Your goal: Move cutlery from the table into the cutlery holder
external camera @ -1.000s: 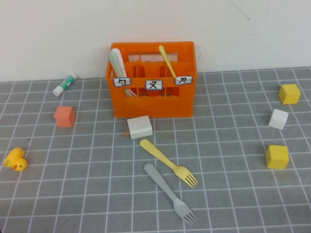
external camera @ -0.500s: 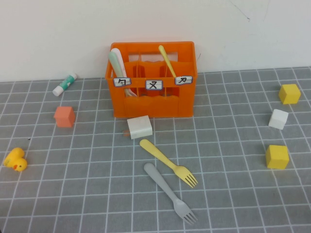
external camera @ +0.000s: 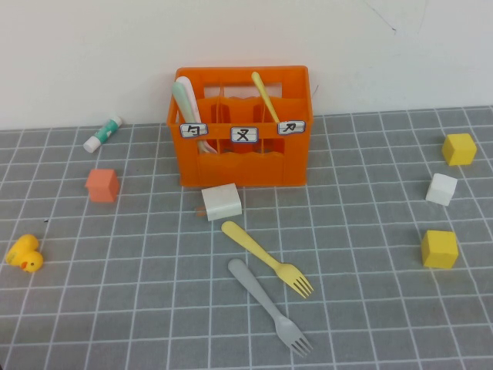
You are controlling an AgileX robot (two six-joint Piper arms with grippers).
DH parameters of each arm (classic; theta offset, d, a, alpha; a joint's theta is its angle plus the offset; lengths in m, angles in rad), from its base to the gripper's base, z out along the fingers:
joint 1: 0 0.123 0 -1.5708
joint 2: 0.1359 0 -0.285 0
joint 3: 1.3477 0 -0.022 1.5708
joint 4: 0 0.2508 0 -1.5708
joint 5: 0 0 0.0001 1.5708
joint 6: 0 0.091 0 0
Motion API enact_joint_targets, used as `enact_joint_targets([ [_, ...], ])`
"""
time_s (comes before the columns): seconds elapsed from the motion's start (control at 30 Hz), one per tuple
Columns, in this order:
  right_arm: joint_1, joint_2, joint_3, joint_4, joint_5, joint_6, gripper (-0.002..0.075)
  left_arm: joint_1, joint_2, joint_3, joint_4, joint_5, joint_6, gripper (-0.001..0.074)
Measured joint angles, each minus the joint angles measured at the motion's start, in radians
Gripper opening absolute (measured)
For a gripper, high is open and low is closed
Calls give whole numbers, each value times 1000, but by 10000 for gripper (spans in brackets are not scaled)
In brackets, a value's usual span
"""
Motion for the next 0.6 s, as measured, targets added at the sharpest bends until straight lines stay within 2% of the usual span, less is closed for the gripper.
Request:
enact_joint_targets([
  [0.17,0,0,-49,-60,62,74,-2,0,0,0,0,0,0,-1],
  [0.37,0,30,-380,-148,468,94,-2,0,0,0,0,0,0,-1],
  [0.6,0,271,-748,-194,847,-20,-2,0,0,0,0,0,0,-1],
])
